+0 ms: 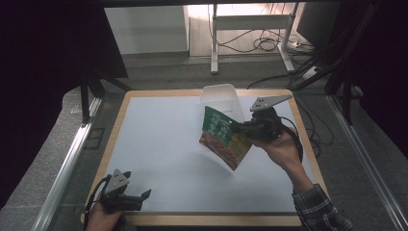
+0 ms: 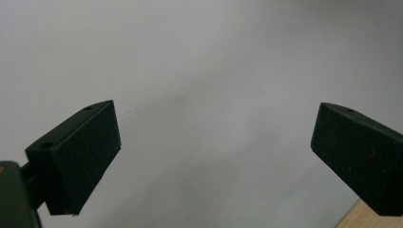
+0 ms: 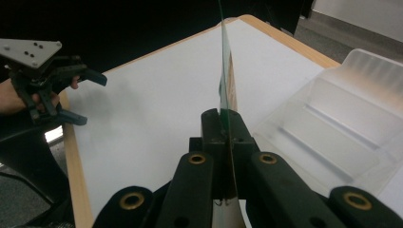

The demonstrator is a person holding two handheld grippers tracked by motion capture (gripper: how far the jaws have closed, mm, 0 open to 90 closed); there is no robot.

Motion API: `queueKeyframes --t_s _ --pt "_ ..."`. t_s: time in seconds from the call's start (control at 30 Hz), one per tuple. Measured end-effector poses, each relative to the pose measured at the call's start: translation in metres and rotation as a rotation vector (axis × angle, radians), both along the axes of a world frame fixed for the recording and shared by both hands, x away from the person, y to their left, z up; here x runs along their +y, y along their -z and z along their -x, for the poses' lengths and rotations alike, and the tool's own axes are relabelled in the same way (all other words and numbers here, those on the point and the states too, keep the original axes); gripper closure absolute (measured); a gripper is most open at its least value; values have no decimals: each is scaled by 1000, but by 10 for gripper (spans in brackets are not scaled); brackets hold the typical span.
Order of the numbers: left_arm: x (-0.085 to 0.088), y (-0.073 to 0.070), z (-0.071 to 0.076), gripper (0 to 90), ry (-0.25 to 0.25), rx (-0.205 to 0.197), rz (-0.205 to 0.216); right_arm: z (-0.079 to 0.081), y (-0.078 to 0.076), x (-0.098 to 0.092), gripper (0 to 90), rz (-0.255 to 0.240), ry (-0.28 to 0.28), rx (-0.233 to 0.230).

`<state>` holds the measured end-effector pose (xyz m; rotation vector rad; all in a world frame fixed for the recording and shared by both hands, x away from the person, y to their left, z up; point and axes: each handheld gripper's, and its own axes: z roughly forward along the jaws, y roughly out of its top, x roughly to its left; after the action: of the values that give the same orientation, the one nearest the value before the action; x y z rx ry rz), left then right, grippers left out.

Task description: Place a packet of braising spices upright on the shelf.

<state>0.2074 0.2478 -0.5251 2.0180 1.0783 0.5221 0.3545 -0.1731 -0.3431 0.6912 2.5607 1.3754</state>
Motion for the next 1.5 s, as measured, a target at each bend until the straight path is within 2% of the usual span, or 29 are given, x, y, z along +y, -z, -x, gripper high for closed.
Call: queueKeyframes --t_s 0.3,0.5,0.6,0.93,1.13,1.5 --pt "0 0 0 24 -3 1 5 -20 -6 21 890 -7 -17 -9" --pt "2 0 0 18 -14 4 26 -30 -11 32 890 -14 -20 -27" --pt "2 0 0 15 -18 0 18 -37 -13 39 890 -12 -24 -36" --pt "2 0 1 11 -24 -3 15 -55 -17 59 890 -25 -49 -24" --pt "2 0 1 9 -24 -4 18 -68 -25 73 891 -39 -53 -41" --pt "2 0 0 9 -22 -3 21 -91 -40 89 890 -36 -33 -84"
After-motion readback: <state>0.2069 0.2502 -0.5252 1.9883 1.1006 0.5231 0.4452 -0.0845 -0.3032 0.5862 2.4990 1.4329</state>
